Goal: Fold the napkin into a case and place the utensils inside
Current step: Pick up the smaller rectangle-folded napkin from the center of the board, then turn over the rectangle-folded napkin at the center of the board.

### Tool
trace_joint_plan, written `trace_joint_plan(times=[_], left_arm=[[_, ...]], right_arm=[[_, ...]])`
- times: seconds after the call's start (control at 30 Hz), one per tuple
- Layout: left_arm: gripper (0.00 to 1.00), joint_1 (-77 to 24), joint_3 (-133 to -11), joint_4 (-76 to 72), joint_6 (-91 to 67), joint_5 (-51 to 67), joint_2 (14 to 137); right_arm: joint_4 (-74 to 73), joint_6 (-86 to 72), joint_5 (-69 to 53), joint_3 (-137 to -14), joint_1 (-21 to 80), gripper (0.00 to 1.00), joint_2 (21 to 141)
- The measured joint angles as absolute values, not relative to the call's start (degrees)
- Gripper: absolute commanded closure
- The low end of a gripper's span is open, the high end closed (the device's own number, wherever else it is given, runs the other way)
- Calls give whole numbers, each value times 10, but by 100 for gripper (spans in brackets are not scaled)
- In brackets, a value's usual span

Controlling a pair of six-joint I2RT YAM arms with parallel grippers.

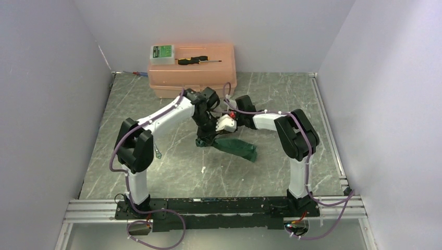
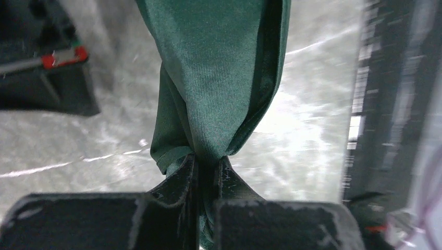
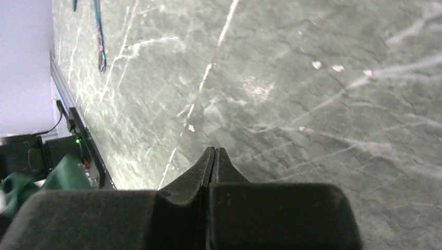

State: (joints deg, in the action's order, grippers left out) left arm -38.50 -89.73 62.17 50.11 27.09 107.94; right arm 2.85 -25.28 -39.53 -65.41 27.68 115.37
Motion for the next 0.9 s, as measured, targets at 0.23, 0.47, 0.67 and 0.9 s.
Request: trace_joint_plan(times=[0.23,0.47,0.67,0.9], left_arm=[[97,-340,-980,806,501,469,1125],[97,-274,-986,858,512,633,1256],[97,-250,-977,871,514,721,1285],[97,-227,-924,879,516,754,1364]], right_arm=[[3,-218,-427,-616,251,88,1080],[-2,-213,-430,-538,150,74,910],[-20,-220,-408,-503,108,85,823],[-74,-212,-342,-496,194,73,779]])
